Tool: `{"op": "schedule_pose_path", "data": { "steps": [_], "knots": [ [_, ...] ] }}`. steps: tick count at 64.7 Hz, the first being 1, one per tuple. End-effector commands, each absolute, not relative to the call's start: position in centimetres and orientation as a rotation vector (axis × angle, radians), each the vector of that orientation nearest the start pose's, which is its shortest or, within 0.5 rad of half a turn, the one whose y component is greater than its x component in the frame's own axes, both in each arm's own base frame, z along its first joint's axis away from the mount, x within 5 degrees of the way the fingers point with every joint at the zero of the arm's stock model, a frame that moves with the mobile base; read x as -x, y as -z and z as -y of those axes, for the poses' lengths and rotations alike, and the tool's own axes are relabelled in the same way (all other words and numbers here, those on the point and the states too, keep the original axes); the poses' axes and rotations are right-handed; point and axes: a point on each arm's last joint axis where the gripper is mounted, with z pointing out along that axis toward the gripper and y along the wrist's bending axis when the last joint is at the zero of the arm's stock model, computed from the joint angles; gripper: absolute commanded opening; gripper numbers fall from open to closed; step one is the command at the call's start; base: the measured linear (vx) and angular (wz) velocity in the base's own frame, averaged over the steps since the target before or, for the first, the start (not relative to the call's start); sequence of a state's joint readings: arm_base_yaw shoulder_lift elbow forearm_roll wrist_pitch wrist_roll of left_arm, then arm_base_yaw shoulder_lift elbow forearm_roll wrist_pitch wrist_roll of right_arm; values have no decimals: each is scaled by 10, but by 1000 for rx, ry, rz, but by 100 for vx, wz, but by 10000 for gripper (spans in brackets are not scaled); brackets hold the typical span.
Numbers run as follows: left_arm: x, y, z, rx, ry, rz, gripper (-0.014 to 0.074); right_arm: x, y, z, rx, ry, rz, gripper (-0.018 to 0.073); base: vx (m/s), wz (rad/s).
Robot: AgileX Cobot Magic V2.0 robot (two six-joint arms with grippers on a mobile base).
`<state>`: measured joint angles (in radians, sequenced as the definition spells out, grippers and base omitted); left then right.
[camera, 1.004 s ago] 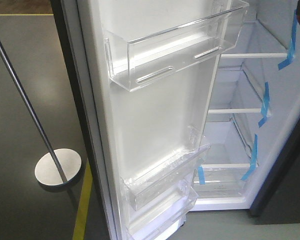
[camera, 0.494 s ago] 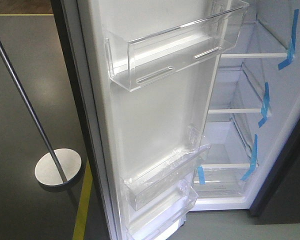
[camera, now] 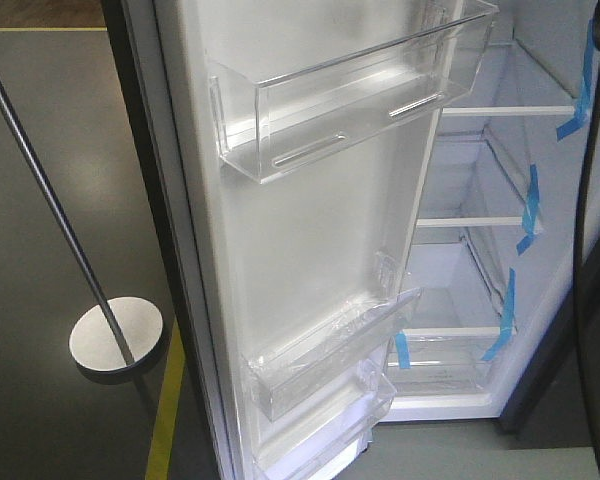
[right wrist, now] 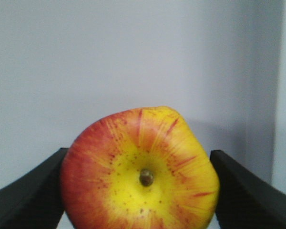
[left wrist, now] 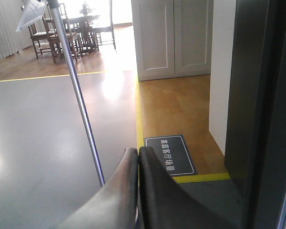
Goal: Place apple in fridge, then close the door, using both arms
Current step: 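Lower the apple into the upper door bin and open the right gripper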
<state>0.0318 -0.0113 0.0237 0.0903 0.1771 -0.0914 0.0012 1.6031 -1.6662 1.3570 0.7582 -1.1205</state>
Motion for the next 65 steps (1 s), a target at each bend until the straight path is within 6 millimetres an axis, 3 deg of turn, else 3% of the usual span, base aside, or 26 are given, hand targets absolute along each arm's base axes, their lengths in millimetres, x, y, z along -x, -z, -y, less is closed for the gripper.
{"op": "schedule_pose_path", "data": {
  "steps": [1,22,46,65],
  "knots": [
    [-55,-203,-2,39,-20,-1565,-6,-355,-482,-63,446,-739,-1503,192,0,0],
    [-55,-203,-2,39,-20,-1565,-6,-368,-477,-66,525,-736,-1575,232,0,0],
    [-55,-203,-2,39,-20,-1565,-6,-369,-472,-64,520,-698,-1630,522,0,0],
    [-55,-203,-2,39,-20,-1565,-6,-370,-472,-63,515,-695,-1629,573,0,0]
  ]
}}
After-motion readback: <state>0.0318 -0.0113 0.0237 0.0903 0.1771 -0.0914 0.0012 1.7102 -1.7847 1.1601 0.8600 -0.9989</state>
